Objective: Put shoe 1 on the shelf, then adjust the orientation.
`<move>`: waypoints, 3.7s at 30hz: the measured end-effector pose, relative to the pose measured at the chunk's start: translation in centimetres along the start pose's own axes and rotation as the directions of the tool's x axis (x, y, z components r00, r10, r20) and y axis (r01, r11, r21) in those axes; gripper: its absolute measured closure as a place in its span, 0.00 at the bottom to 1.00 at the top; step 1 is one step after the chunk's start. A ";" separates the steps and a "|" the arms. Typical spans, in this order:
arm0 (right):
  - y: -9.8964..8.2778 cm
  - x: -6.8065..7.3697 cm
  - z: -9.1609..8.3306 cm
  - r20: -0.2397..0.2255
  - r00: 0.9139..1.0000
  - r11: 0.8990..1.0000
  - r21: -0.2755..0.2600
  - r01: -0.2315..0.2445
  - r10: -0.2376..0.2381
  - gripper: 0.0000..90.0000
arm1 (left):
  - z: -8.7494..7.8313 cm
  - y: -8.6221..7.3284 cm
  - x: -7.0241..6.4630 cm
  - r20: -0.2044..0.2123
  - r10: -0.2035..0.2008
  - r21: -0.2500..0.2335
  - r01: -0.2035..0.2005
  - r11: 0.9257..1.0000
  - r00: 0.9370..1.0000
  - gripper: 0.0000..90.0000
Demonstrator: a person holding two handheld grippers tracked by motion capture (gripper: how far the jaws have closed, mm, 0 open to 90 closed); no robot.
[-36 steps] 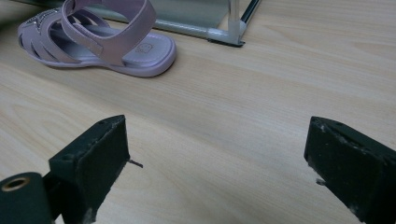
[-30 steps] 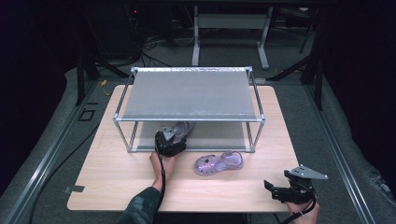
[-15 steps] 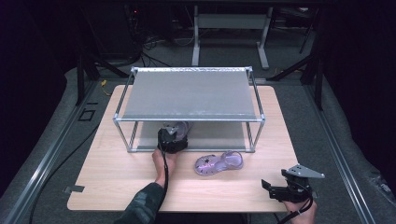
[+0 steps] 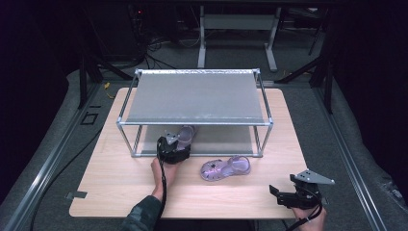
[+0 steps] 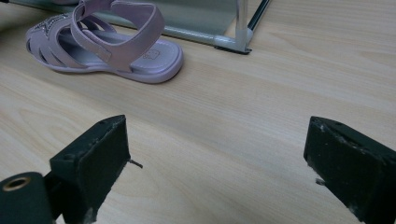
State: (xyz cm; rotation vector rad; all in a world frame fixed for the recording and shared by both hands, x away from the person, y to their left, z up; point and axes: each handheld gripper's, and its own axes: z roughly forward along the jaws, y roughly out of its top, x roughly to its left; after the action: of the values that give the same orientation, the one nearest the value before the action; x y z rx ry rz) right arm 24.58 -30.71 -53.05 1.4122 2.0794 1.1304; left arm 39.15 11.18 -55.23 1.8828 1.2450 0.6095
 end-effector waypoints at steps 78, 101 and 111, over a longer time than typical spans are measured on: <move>7.8 2.8 9.1 -0.189 0.971 0.984 0.075 0.163 -0.146 0.38 | -13.5 -8.3 5.0 0.089 0.067 0.003 -0.068 0.998 0.994 0.02; 7.7 3.2 10.0 -0.160 0.980 0.978 0.148 0.145 -0.121 0.84 | -13.8 -8.7 5.2 0.091 0.065 -0.001 -0.065 0.998 0.994 0.02; 7.1 3.9 8.4 -0.114 0.993 0.981 0.193 0.025 -0.003 0.84 | -13.8 -8.8 5.3 0.118 0.043 0.000 -0.043 0.999 0.992 0.01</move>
State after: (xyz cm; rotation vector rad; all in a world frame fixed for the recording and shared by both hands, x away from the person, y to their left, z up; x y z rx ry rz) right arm 32.88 -22.58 -52.05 1.4478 2.3308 1.0479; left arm 26.34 22.71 -54.54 1.9235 1.1326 0.5121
